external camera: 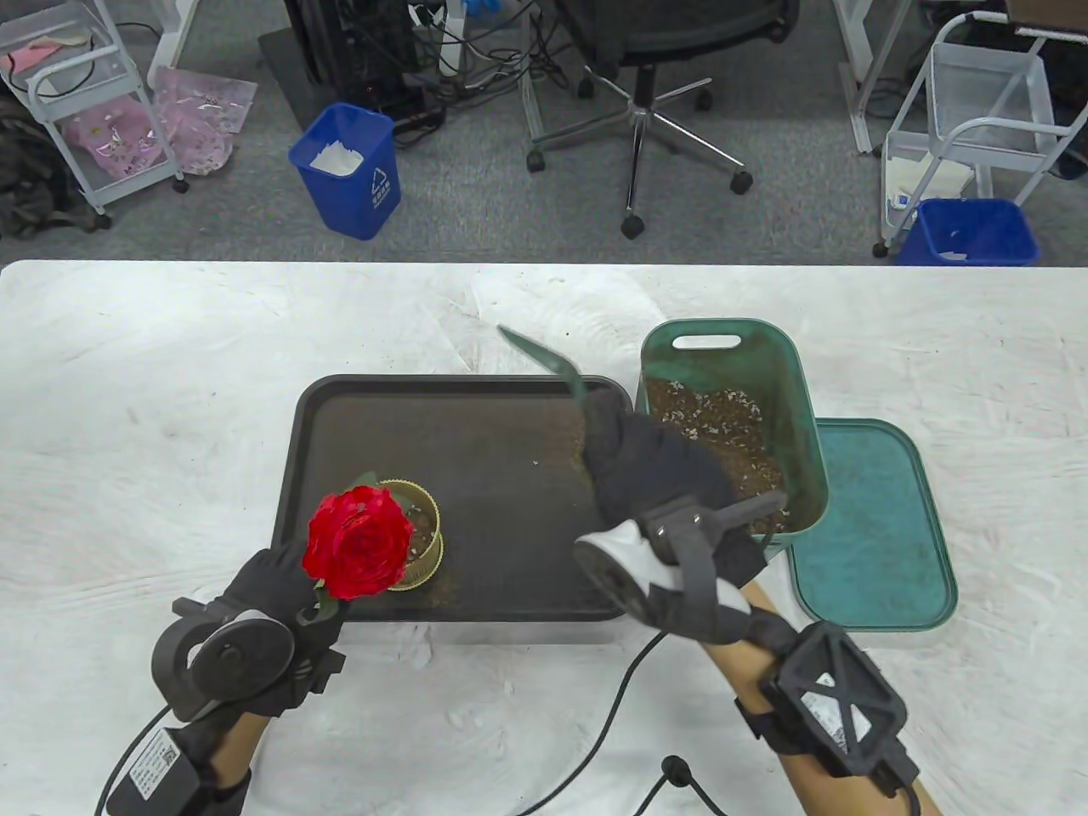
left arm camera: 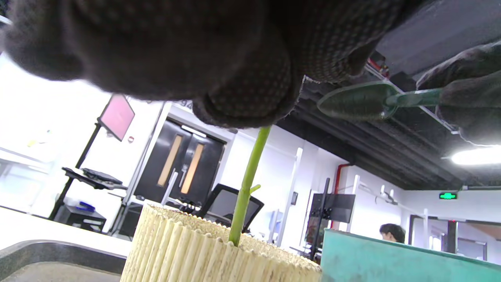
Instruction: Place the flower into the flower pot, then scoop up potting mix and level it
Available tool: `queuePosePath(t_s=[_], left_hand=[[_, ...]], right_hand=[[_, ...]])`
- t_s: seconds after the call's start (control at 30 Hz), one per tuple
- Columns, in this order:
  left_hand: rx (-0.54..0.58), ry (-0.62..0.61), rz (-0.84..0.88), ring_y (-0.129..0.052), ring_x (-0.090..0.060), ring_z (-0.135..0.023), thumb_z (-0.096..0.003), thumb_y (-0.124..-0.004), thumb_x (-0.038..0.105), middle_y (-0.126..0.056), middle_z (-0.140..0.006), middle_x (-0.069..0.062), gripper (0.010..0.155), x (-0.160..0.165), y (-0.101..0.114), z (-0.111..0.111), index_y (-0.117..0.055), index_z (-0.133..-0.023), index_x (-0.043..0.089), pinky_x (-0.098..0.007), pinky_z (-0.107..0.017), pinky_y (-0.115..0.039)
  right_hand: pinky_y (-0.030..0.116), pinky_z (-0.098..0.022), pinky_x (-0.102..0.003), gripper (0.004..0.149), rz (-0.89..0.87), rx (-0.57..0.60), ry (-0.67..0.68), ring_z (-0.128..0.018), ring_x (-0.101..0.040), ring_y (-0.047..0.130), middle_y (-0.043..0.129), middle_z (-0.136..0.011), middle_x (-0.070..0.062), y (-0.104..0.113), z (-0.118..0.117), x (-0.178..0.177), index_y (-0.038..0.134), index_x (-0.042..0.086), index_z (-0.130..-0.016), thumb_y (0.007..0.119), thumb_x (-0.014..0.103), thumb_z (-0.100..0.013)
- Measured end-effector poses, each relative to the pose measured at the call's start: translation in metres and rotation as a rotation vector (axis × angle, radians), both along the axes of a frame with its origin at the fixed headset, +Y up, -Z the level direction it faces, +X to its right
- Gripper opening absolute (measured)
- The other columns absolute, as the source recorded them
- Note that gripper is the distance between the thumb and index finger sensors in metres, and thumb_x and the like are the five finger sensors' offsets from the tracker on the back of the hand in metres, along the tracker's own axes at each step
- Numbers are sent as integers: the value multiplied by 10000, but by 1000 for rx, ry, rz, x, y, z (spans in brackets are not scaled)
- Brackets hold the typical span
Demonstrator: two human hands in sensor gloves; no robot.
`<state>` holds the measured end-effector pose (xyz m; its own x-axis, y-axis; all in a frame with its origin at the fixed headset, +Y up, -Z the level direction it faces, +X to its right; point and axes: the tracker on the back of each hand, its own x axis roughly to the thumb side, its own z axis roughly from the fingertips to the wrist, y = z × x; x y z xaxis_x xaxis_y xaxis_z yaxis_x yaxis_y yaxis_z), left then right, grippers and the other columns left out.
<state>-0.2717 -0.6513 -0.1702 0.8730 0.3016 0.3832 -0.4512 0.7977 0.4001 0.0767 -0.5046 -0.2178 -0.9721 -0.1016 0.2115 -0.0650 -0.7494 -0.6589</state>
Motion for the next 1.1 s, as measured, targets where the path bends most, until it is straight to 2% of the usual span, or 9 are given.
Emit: queuePosePath(t_s=[0.1,0.17,0.2,0.23,0.33,0.53,0.63,0.83,1.1], left_hand=[[1,2,-1,-1023,-147,-130,-398,-799,465,-1037,-466,-12,432,0,0,0,-955,-709,209,-381,-251,-923],[1,5,-3,-1023,-148,-129,-398,-800,465,-1038,-466,-13,433,0,0,0,-956,-709,208,-381,-251,-922],[0,7,-4,-1023,-148,-130,-398,-800,465,-1038,-465,-12,432,0,0,0,-955,-709,209,-381,-251,-923],[0,8,-4,-1023,-147,-130,-398,-799,465,-1038,-466,-12,433,0,0,0,-955,-710,208,-381,-251,-922],[-1,8,-1,-1023,-147,-130,-399,-799,465,-1037,-467,-12,431,0,0,0,-955,-710,209,-381,-251,-922],[0,4,-8,-1023,-148,-130,-399,-800,464,-1038,-467,-13,432,0,0,0,-955,-711,208,-381,-251,-922],[-2,4,-8,-1024,-148,-129,-398,-800,465,-1038,-466,-13,433,0,0,0,-955,-711,208,-381,-252,-923],[-5,6,-8,-1023,-147,-131,-398,-800,465,-1038,-467,-13,433,0,1,0,-955,-711,209,-381,-252,-922],[-5,1,-10,-1023,-148,-131,-399,-799,465,-1038,-467,-12,432,0,1,0,-953,-712,211,-382,-252,-922]], right_hand=[[936,-141,-456,502,-8,-167,-166,-247,-283,1070,1004,-547,-102,13,-38,31,797,104,-831,817,333,-385],[928,-151,-472,500,-5,-322,-255,-259,-299,1065,1001,-555,-114,10,-60,44,795,99,-836,813,327,-392],[926,-157,-472,498,17,-441,-331,-264,-299,1063,999,-559,-114,5,-72,49,794,104,-838,810,330,-395],[924,-158,-472,496,34,-485,-364,-264,-301,1061,999,-559,-114,1,-79,52,795,104,-838,810,330,-397],[924,-151,-461,496,124,-640,-502,-253,-291,1060,1000,-556,-110,-21,-104,59,797,108,-839,810,333,-397],[942,-110,-411,502,212,-959,-742,-208,-248,1071,1011,-533,-101,-82,-153,76,800,100,-834,808,351,-400],[957,-66,-374,503,181,-999,-838,-166,-219,1083,1022,-508,-97,-101,-168,86,808,87,-824,804,358,-400],[961,-43,-362,504,-45,-1070,-866,-150,-211,1086,1022,-498,-105,-125,-178,106,805,71,-822,800,356,-406],[944,-124,-420,515,-352,-1157,-730,-239,-261,1071,993,-563,-107,-135,-181,128,764,79,-852,770,326,-400]])
